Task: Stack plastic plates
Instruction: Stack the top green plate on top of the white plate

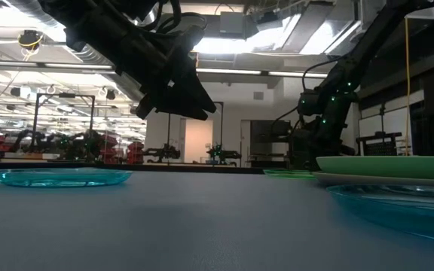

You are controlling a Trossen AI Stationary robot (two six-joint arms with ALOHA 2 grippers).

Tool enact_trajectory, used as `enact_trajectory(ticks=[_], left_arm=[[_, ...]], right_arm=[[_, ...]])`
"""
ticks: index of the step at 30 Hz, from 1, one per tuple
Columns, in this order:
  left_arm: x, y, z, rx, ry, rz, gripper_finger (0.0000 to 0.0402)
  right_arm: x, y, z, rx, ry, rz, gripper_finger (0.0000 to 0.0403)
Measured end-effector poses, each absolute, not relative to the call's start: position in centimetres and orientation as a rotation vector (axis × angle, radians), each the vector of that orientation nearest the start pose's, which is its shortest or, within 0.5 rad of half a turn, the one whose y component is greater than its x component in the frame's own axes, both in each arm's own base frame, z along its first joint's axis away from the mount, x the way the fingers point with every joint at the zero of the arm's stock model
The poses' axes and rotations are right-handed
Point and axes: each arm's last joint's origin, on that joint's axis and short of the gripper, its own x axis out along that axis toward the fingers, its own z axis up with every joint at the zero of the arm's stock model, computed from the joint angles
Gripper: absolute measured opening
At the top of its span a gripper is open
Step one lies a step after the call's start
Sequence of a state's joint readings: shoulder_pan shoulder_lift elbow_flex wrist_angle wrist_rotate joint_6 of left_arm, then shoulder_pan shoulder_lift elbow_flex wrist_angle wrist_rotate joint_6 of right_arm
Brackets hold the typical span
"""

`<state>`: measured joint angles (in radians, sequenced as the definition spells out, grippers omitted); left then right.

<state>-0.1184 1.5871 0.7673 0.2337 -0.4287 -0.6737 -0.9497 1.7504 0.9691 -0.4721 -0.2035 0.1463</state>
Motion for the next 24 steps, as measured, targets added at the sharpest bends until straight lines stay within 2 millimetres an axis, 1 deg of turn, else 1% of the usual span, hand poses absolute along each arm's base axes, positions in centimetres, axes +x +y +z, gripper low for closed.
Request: enact_trajectory(ticks=[21, 24], left_arm=[[31.3, -2.51, 17.73, -0.492, 0.439, 0.476, 0.011], [31.3, -2.51, 17.73, -0.491, 0.439, 0.476, 0.011]], right_arm=[[18.71, -25.14, 14.2, 0.827, 1.032, -0.73, 0.0104], [18.71, -25.14, 14.2, 0.827, 1.032, -0.731, 0.0097]])
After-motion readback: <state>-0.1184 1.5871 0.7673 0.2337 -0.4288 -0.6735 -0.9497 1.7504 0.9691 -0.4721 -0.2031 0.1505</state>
